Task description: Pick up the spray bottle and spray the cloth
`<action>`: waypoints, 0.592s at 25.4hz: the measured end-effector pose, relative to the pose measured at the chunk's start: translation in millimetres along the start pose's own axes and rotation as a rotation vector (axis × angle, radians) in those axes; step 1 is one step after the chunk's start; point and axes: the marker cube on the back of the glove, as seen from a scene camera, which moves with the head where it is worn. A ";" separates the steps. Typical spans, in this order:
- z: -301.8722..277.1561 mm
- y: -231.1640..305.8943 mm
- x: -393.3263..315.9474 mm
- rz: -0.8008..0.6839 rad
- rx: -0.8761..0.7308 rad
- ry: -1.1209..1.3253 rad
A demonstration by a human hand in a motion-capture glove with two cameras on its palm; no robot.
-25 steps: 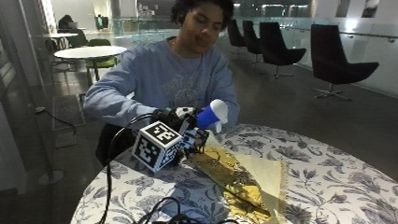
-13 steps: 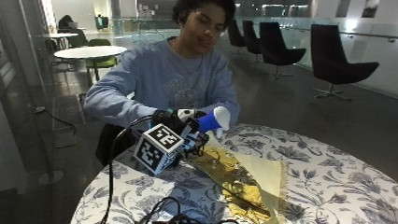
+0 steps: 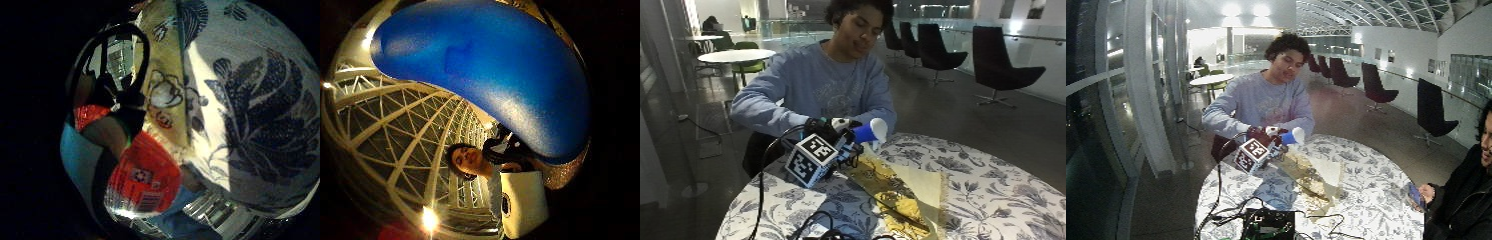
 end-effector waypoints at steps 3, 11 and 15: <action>2.2 -0.5 0.0 0.002 -0.007 -0.005; 6.4 0.0 -0.5 0.003 -0.024 -0.008; 8.2 0.6 0.1 0.002 -0.031 -0.010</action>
